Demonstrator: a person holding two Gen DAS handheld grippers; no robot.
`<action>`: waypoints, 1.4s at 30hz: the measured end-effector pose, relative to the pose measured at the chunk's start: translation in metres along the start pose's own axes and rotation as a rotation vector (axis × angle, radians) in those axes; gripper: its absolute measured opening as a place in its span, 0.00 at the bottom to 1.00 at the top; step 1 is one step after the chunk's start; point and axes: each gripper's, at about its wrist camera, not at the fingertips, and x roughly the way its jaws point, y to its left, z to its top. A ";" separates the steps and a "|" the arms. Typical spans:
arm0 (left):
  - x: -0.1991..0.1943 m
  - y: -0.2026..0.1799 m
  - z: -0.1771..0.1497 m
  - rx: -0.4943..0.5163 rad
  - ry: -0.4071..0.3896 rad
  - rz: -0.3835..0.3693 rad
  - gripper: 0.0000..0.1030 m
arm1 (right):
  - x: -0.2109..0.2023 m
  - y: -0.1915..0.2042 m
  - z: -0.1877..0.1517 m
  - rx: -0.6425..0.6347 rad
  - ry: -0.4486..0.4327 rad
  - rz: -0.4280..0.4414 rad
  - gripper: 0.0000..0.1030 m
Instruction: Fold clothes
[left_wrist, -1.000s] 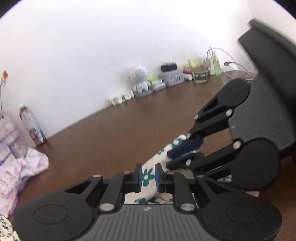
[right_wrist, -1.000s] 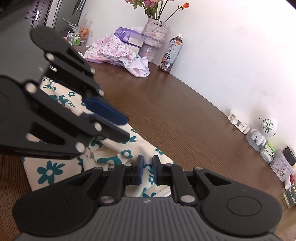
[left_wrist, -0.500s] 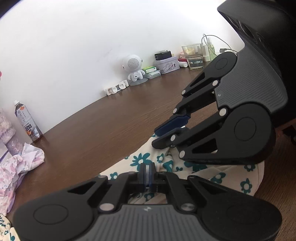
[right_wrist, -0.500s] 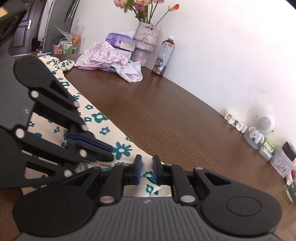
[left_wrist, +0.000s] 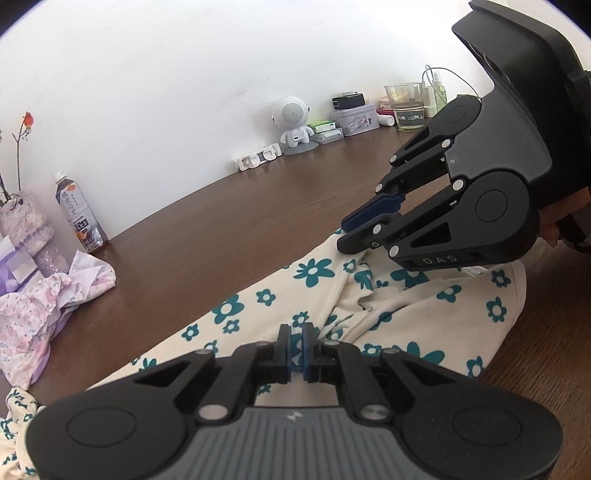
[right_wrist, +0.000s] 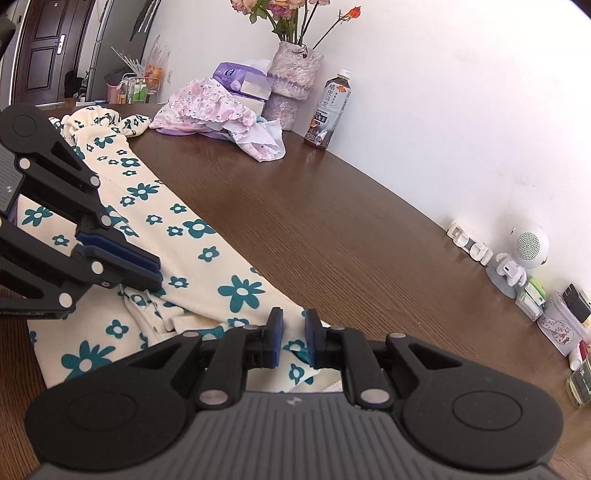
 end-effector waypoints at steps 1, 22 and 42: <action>-0.001 0.000 0.001 0.001 0.001 0.002 0.05 | 0.000 0.000 0.000 -0.003 -0.001 -0.003 0.11; 0.036 -0.008 0.034 -0.014 -0.017 -0.064 0.04 | 0.001 -0.001 -0.002 -0.009 -0.009 0.000 0.13; 0.013 0.001 0.007 0.019 0.000 -0.058 0.06 | 0.001 0.000 -0.003 -0.015 -0.014 -0.001 0.13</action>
